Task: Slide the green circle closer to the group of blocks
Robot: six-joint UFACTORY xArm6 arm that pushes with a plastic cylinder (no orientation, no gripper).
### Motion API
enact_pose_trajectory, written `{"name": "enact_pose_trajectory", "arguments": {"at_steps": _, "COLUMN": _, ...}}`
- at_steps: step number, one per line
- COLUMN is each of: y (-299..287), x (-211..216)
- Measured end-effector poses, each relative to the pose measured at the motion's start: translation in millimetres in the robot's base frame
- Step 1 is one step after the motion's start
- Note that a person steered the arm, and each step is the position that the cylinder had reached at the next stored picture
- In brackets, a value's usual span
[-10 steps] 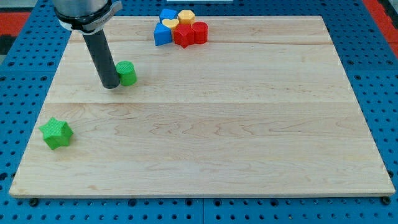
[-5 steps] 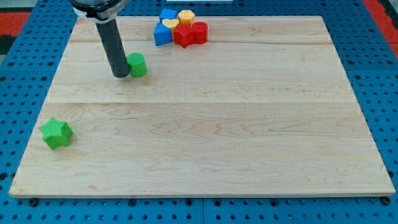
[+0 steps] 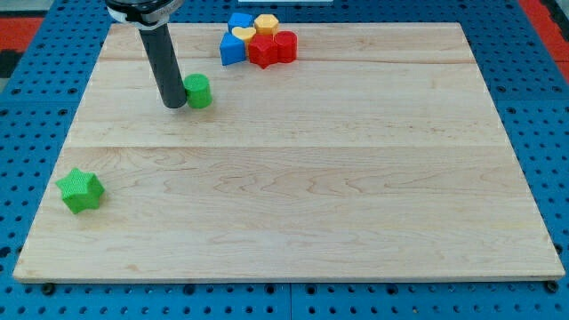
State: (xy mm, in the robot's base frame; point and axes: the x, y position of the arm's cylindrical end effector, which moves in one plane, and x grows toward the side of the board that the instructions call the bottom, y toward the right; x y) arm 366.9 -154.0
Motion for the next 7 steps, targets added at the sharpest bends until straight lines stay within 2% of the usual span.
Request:
{"name": "enact_pose_trajectory", "arguments": {"at_steps": 2, "y": 28, "x": -5}}
{"name": "enact_pose_trajectory", "arguments": {"at_steps": 7, "y": 75, "x": -49}}
